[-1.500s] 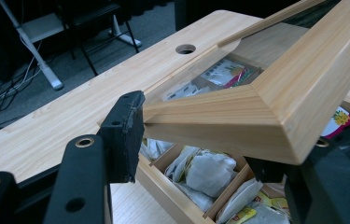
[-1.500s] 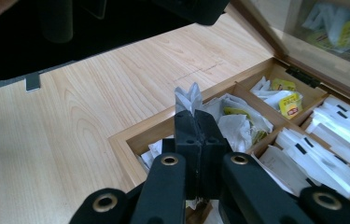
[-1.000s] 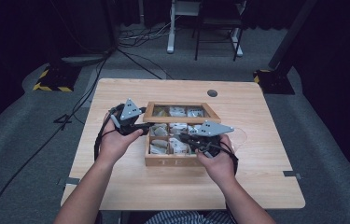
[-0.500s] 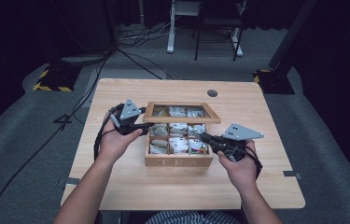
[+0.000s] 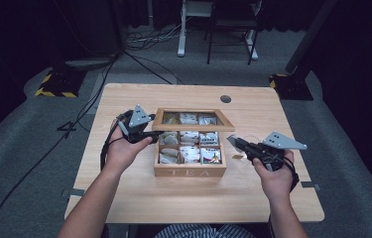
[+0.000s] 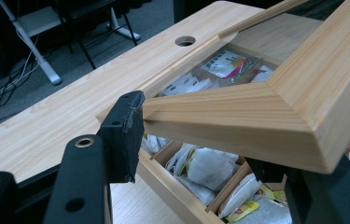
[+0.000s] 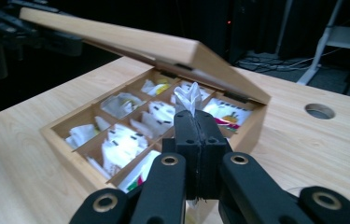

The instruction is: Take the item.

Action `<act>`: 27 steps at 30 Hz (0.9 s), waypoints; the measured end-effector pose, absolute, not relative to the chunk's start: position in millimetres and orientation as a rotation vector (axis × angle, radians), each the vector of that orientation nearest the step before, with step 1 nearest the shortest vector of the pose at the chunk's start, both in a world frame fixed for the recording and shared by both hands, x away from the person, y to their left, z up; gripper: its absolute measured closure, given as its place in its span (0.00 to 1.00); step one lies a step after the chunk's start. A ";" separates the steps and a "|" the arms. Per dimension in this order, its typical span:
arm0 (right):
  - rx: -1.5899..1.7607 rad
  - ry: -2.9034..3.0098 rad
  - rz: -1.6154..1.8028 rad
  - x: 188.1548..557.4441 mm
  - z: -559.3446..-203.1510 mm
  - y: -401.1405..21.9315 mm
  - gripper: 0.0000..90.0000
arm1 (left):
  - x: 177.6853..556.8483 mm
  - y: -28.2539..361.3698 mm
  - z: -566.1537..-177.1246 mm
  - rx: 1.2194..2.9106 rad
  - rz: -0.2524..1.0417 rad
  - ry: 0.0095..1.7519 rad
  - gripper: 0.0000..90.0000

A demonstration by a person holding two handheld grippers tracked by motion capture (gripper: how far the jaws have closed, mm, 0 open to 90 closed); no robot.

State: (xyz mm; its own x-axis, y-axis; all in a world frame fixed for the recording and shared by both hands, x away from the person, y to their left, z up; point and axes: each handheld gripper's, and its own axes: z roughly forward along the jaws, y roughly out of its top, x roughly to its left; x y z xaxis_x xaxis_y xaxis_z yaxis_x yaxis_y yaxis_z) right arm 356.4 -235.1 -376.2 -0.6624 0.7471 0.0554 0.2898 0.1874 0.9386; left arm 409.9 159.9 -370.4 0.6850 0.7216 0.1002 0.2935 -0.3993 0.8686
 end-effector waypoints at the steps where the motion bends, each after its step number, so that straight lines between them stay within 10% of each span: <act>1: 0.981 2.044 1.476 357.4 -375.9 -237.0 1.00 | 409.9 159.9 -370.4 1.984 0.592 0.784 0.50; 27: 1.099 1.935 1.408 406.5 -381.9 -275.2 1.00 | 409.6 159.2 -370.2 1.985 0.593 0.791 0.49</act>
State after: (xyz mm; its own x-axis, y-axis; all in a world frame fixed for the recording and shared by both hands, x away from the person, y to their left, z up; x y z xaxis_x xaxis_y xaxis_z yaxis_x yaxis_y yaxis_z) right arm 406.5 -275.2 -381.9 -0.5475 0.8346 0.0608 0.3147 0.1380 0.9391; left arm 409.6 159.2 -370.2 0.6816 0.7251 0.0986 0.2985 -0.3985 0.8672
